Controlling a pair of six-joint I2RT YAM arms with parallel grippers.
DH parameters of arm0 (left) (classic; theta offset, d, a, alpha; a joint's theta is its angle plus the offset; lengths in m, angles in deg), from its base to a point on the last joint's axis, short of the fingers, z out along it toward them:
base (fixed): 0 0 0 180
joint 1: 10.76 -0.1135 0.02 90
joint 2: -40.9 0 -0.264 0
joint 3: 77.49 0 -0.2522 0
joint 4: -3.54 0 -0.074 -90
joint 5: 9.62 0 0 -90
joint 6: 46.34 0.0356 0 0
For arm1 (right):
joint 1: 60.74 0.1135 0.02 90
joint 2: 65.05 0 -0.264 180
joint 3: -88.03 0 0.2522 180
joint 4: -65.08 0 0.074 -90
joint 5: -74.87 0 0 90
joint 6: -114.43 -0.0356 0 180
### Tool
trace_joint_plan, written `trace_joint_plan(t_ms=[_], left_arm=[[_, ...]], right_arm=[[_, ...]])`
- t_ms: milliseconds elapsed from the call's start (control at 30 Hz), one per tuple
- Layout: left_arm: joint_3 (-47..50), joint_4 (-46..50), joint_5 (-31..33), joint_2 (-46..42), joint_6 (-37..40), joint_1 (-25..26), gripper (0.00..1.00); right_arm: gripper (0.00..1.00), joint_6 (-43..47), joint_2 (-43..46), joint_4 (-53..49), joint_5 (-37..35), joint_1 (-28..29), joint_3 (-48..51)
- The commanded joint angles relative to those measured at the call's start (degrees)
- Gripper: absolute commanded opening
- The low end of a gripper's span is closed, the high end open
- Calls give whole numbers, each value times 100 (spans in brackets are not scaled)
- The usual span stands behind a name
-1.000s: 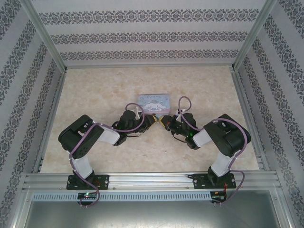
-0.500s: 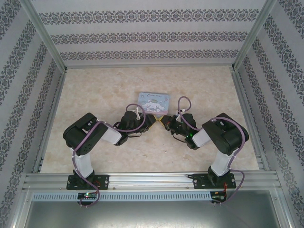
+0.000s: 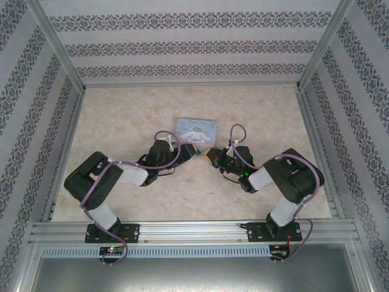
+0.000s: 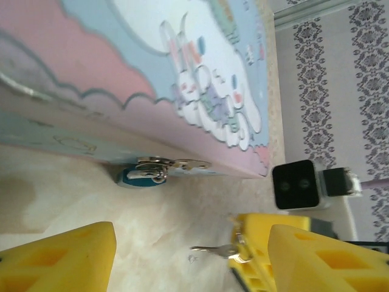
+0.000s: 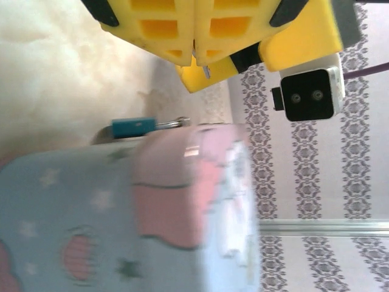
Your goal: Unlock the padlock with the key
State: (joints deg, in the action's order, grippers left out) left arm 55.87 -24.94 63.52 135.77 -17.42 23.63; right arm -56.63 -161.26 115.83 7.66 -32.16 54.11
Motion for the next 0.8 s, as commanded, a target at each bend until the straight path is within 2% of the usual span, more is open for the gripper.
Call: trace_joint_plan(t_ms=[0, 133, 333, 767], left_arm=[[-97, 1210, 366, -415, 1309, -47, 67], [-317, 1885, 464, -566, 2230, -38, 67], [-580, 2001, 404, -371, 3081, -29, 67], [-963, 1484, 227, 636, 3497, -29, 64]], right_arm=[[0, 230, 644, -408, 110, -118, -7], [0, 439, 978, -1074, 229, -339, -352], [0, 433, 397, -1091, 503, -729, -1002], [0, 433, -385, -1182, 604, -986, -1543]])
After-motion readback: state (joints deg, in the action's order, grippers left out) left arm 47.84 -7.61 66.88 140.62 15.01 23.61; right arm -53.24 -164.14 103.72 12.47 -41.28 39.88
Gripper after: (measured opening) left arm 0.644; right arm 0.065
